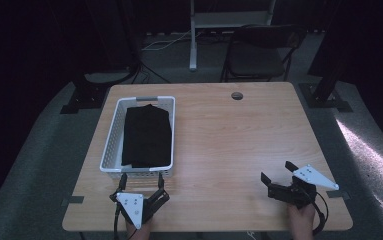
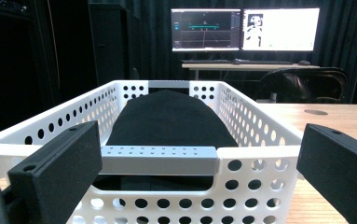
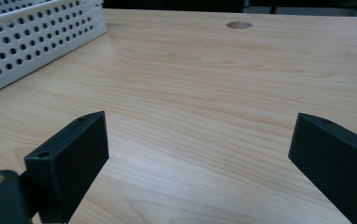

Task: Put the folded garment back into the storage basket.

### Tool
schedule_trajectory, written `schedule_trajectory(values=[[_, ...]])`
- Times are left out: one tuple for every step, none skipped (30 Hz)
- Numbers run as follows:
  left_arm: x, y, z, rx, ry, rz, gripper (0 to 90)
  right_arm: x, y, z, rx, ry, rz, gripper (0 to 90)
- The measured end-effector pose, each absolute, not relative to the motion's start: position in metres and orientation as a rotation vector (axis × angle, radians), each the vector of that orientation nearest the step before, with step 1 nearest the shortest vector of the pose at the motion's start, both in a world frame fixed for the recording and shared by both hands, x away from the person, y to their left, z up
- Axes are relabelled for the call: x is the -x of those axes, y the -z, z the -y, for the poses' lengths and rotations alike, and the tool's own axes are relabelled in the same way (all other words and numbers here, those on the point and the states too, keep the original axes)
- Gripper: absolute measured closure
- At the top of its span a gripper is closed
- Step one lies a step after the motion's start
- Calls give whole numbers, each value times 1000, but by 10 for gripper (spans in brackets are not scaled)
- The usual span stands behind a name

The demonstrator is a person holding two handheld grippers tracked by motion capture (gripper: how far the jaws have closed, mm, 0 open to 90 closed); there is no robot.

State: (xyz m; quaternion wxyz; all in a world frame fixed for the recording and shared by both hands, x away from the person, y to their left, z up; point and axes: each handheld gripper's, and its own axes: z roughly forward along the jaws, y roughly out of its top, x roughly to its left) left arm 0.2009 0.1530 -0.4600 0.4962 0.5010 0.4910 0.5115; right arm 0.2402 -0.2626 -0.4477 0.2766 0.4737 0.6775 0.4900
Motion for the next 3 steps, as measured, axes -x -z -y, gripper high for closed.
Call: schedule_trajectory(values=[[-201, 460, -153, -1214, -1239, -1190, 8, -241, 448, 262, -1272, -1317, -1829, 42], [-201, 460, -153, -1214, -1239, -1189, 8, -241, 448, 262, -1272, -1310, -1834, 42], [-201, 460, -153, -1213, -1239, -1189, 8, -241, 449, 262, -1274, -1316, -1836, 42]])
